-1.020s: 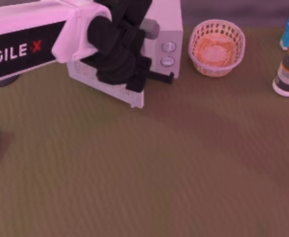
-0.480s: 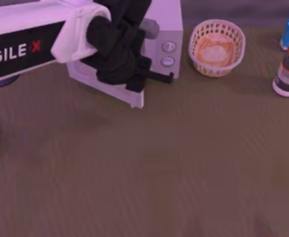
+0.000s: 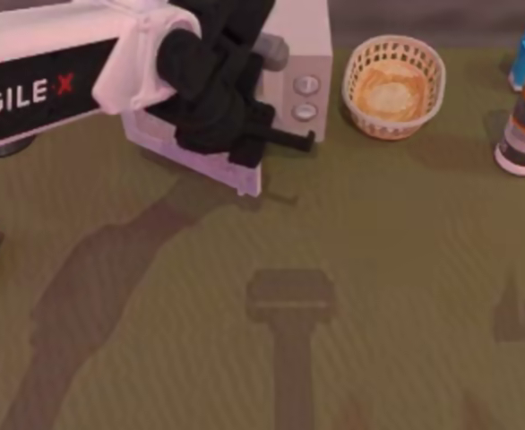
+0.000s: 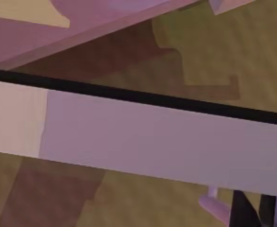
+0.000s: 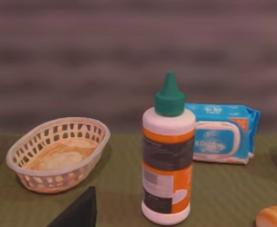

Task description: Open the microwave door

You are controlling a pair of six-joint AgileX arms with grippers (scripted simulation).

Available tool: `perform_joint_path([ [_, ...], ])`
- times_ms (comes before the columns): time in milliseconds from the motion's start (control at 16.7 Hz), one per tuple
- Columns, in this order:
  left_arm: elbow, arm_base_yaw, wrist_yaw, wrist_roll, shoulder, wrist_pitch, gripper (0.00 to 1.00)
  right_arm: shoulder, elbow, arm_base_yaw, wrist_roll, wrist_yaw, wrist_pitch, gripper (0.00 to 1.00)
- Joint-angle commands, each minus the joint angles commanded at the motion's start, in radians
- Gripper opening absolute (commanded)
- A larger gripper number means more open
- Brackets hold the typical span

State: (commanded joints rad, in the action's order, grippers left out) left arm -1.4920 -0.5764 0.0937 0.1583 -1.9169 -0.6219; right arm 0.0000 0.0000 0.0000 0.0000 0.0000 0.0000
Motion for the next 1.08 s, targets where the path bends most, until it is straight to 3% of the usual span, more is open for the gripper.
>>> perform_joint_path([
  [420,0.005,-0.005,-0.008,0.000,0.000,0.002,0.00,0.000,0.000,0.000,0.000,0.000,0.000,1.00],
  [840,0.105,0.036,-0.075,-0.130,0.076,0.031,0.00,0.000,0.000,0.000,0.000,0.000,0.000,1.00],
  [1080,0.106,0.036,-0.077,-0.133,0.080,0.034,0.00,0.000,0.000,0.000,0.000,0.000,0.000,1.00],
])
